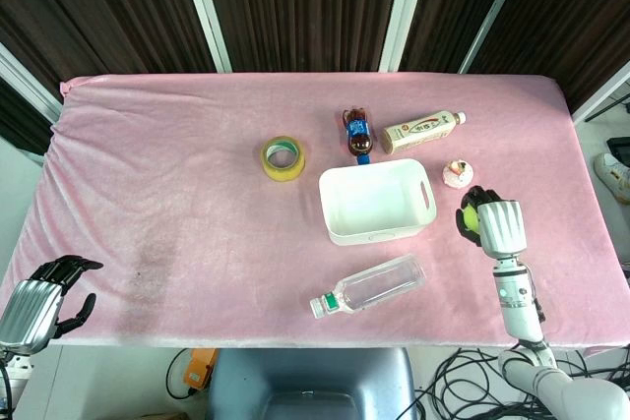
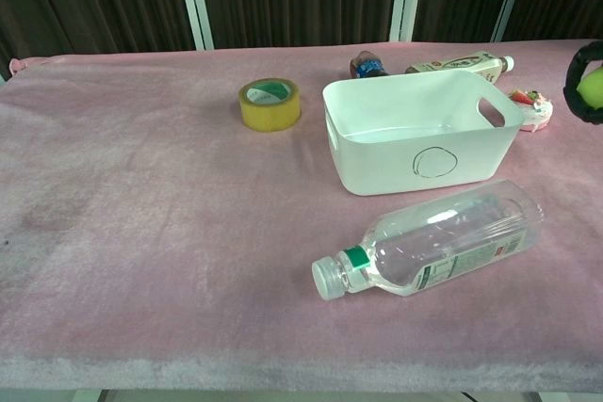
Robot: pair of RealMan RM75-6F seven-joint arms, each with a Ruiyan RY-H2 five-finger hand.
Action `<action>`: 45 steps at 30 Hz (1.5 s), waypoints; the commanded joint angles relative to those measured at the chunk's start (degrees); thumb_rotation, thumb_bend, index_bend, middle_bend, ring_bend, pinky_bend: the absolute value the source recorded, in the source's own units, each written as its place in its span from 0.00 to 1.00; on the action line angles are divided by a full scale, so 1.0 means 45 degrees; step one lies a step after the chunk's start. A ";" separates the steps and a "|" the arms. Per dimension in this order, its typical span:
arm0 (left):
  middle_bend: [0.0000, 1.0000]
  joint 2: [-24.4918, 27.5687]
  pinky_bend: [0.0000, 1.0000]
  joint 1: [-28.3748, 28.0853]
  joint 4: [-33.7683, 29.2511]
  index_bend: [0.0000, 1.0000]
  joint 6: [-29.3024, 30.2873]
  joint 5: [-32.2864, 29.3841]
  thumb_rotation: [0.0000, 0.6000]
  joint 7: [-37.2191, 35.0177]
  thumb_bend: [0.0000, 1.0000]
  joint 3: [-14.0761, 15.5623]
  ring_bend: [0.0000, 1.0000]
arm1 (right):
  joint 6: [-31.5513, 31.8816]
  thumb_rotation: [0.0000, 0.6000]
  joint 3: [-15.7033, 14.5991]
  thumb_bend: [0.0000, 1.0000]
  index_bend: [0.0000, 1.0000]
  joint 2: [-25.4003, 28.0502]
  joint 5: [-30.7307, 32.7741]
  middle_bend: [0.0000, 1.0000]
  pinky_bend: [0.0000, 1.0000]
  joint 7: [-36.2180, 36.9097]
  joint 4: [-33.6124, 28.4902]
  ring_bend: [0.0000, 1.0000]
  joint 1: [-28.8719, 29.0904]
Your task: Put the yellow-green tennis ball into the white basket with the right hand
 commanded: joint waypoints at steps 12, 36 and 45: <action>0.34 -0.0142 0.32 0.0035 0.0006 0.33 -0.0033 -0.0206 1.00 0.0519 0.45 -0.0114 0.24 | -0.1864 1.00 0.0821 0.62 0.47 0.0868 -0.0162 0.35 0.62 -0.3049 -0.4575 0.32 0.2138; 0.35 -0.0165 0.32 -0.0017 0.0017 0.33 -0.0194 -0.0274 1.00 0.0571 0.45 -0.0153 0.24 | -0.0895 1.00 -0.1372 0.35 0.13 0.4657 0.0365 0.02 0.19 -0.3655 -1.0049 0.00 -0.1159; 0.35 -0.0158 0.32 0.0007 -0.0039 0.33 -0.0165 -0.0239 1.00 0.0653 0.45 -0.0136 0.24 | 0.1803 1.00 -0.3323 0.35 0.07 0.6757 -0.0637 0.03 0.18 -0.4016 -1.0908 0.00 -0.4132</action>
